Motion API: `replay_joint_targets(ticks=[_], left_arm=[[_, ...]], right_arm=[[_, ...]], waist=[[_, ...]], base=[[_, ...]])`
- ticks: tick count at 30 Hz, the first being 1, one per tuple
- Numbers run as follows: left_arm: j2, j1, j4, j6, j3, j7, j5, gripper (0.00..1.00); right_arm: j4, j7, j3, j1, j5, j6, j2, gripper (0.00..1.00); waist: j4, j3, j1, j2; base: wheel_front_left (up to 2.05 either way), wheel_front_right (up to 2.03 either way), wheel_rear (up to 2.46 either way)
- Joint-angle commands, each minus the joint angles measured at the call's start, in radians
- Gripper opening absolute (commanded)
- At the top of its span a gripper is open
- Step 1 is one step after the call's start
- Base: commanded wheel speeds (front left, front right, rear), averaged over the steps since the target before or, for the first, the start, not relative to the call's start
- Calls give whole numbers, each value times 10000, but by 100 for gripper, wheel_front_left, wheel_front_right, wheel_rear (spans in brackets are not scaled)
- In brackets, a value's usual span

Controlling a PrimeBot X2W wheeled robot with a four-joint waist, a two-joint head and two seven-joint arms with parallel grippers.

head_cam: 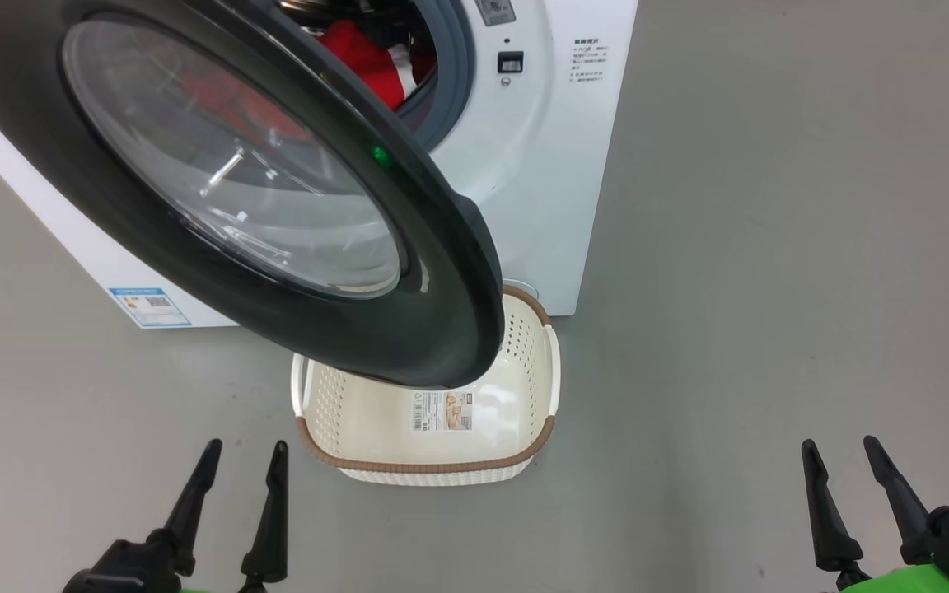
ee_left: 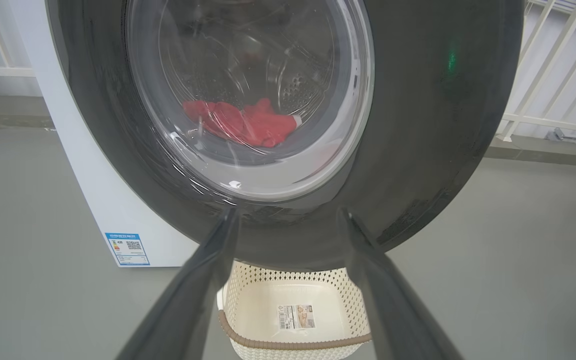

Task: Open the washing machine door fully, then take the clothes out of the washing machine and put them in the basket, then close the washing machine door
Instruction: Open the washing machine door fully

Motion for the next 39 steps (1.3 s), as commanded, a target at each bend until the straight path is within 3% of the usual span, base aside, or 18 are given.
replay_joint_targets(ticks=[1, 9, 10, 12, 16, 24, 30, 35, 39], left_arm=[[135, -140, -241, -57, 272, -122, 1, 100], [135, -127, -231, -57, 230, -122, -49, 100], [135, -128, -235, -57, 215, -122, -64, 100], [135, -130, -252, -57, 183, -122, -97, 100], [135, -172, -275, -57, 102, -122, -171, 100], [135, -355, -256, -57, -416, -122, -380, 100], [135, -534, -218, -57, -751, -122, -645, 100], [135, -640, -191, -57, -894, -122, -826, 100], [135, -715, -154, -57, -953, -122, -894, 100]], right_arm=[[-274, -64, 159, -280, -142, 4, -100, 100], [-385, -64, 320, -472, -34, 4, -91, 100], [-417, -64, 400, -544, 59, 4, -90, 72], [-530, -64, 556, -767, 477, 4, -73, 0], [-923, -64, 855, -1471, 1849, 4, -26, 0], [-920, -64, 2115, -3400, 6278, 4, -3, 0], [-742, 7, 3697, -5037, 9826, 4, -794, 0], [-538, 1518, 4896, -6284, 12104, 4, -1700, 0], [-315, 3067, 5086, -6837, 13267, 4, -1955, 0]], waist=[[5, 0, 0, 0], [62, -13, 0, 0], [74, -7, 0, 0], [102, 21, 0, 0], [193, 142, 0, 0], [667, 465, 0, 0], [1129, 773, 0, 0], [1418, 999, 0, 0], [1547, 1113, 0, 0]], base=[[0, 0, 0], [0, 0, 0], [0, 0, 0], [0, 0, 0], [0, 0, 0], [0, 0, 0], [0, 0, 0], [0, 0, 0], [0, 0, 0]])
